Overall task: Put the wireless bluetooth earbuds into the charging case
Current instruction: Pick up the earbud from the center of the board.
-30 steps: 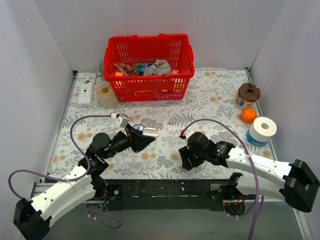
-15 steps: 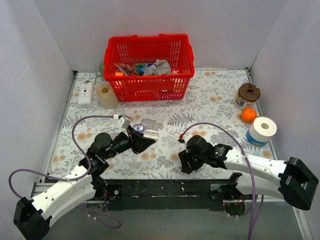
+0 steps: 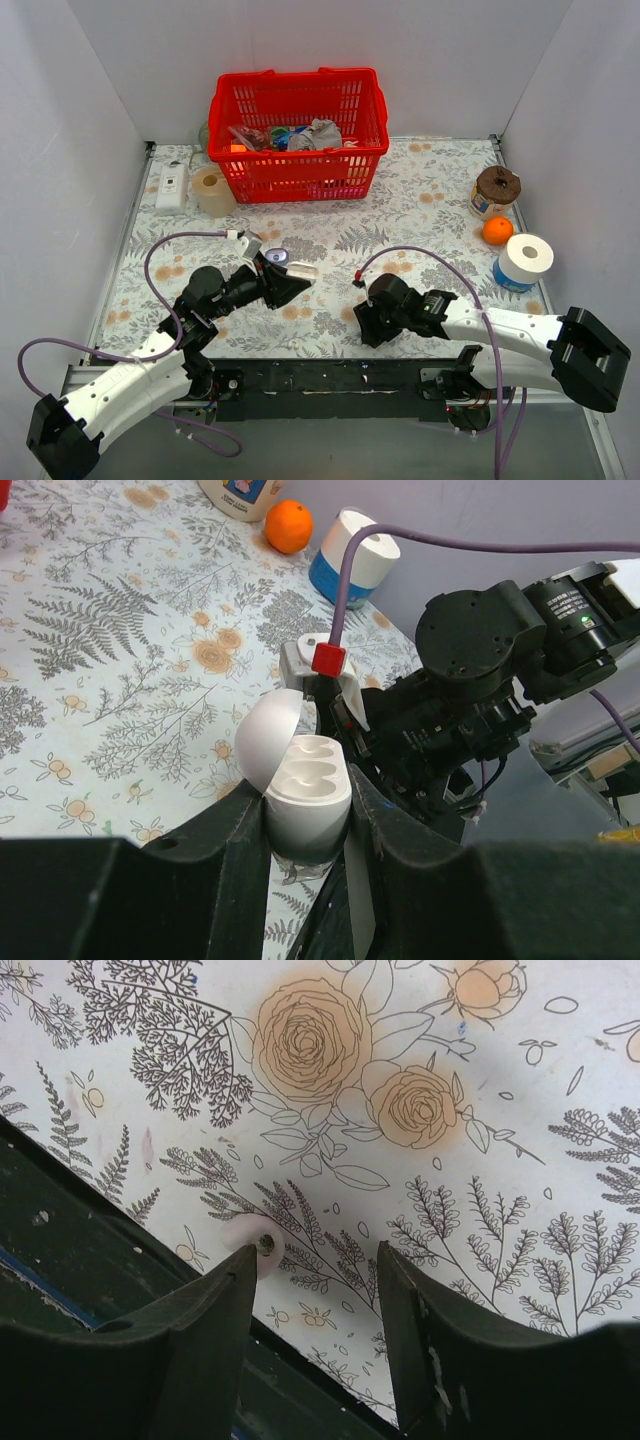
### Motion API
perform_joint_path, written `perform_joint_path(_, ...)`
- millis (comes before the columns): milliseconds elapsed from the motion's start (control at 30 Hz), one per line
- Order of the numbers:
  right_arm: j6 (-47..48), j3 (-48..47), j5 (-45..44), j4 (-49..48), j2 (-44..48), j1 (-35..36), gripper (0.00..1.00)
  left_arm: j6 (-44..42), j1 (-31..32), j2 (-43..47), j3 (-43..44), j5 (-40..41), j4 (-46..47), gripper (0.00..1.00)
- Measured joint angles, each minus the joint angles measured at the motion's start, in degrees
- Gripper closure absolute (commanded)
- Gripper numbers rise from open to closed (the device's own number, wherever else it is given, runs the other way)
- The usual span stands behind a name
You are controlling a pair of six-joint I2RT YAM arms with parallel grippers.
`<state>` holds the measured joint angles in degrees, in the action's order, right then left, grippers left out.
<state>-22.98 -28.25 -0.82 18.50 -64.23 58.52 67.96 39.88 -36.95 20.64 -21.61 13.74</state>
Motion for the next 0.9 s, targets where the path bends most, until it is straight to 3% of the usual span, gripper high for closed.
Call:
perform_joint_path(500,-2.4,0.0,-0.9,-3.6,-1.6,3.3,0.48,0.3,0.0,1.1,-1.6,-0.2,-0.3,1.00)
perform_joint_path(700,-3.9,0.0,-0.6,-5.1,-2.4,5.2,0.57,0.5,0.0,1.6,-1.6,-0.3,-0.2,1.00)
perform_joint_path(900,-4.4,0.0,-0.5,-5.0,-2.9,6.1,0.72,0.9,0.0,2.0,-2.3,-0.3,-0.3,1.00)
